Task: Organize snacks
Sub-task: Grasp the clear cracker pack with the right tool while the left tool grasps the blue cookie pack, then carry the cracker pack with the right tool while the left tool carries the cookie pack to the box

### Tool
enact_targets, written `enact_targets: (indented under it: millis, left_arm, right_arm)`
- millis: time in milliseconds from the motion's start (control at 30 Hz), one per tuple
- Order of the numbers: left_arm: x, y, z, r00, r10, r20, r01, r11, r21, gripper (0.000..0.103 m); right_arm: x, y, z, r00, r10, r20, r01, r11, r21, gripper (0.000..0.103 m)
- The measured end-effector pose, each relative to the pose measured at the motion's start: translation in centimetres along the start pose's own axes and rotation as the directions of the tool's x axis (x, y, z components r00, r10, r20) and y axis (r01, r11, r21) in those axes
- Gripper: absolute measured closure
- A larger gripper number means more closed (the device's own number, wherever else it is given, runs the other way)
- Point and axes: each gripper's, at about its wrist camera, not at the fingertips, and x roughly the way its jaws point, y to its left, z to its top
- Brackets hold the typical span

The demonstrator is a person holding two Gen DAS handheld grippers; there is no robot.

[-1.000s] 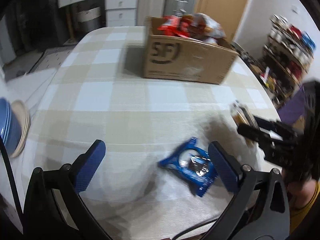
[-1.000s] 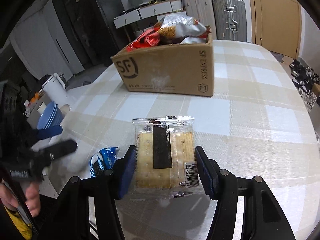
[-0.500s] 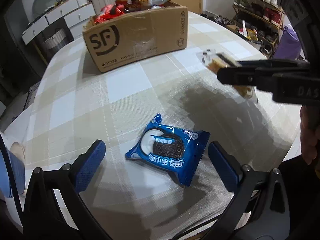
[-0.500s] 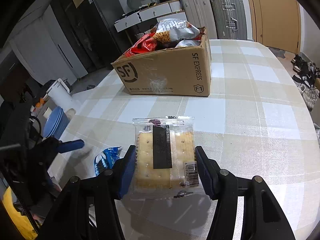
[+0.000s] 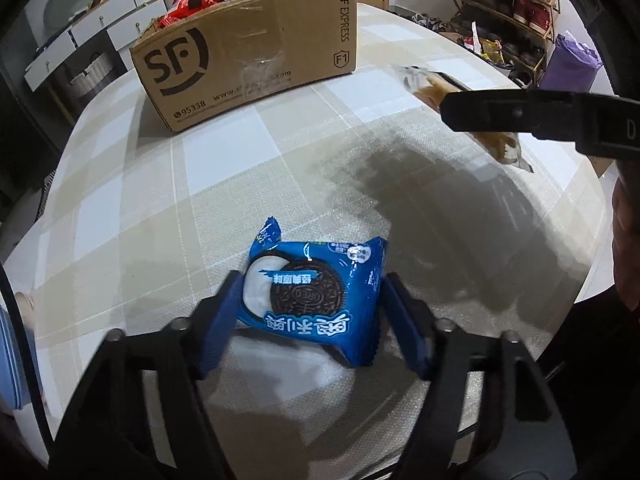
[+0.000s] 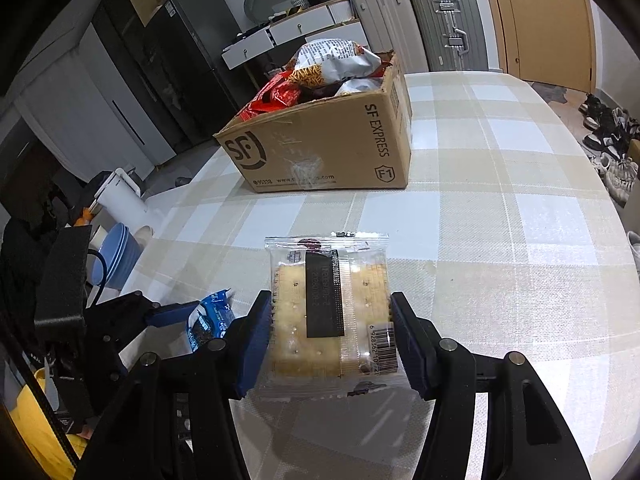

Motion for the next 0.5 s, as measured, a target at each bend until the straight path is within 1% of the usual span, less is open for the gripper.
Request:
enact_targets:
  millis: [33,67,100,133,367,500]
  left_arm:
    - [-0.1,0.2,0.0,1.000,-0.013,0.000,0.013,1.000,-0.013,0.048]
    - [-0.2,0.6,0.0,1.000,-0.024,0.002,0.024,0.999,-0.029,0.050]
    - [-0.2,0.8,0.0,0.999,-0.032,0.002,0.032,0.999,-0.041,0.056]
    - [-0.3,1.2,0.0,0.999,-0.049,0.003,0.049,0.997,-0.061,0.057]
    - [-0.7,2.2,-0.1,0.998,-0.060,0.010,0.061,0.992,-0.111,0.059]
    - [-1.4,2.2,0.0,0.999,-0.039,0.035,0.043,0.992,-0.122,0.059]
  right_arm:
    - [0.0,0.0,0.0,1.000,-0.001,-0.002,0.001,1.000,0.000,0.045]
    - [0.1,0.0,-0.1,1.000,-0.001,-0.003,0.001,1.000,0.001,0.045]
    - [0.1,-0.1,0.0,1.000,-0.001,-0.003,0.001,1.000,0.002,0.045]
    - [0.1,-0.1,0.0,1.000,-0.002,-0.003,0.002,1.000,0.003,0.045]
    - [0.2,0.1,-0.1,1.000,0.004,-0.001,-0.004,1.000,0.002,0.045]
    - [0.0,0.2,-0.1,1.000,0.013,0.012,-0.013,1.000,-0.004,0.045]
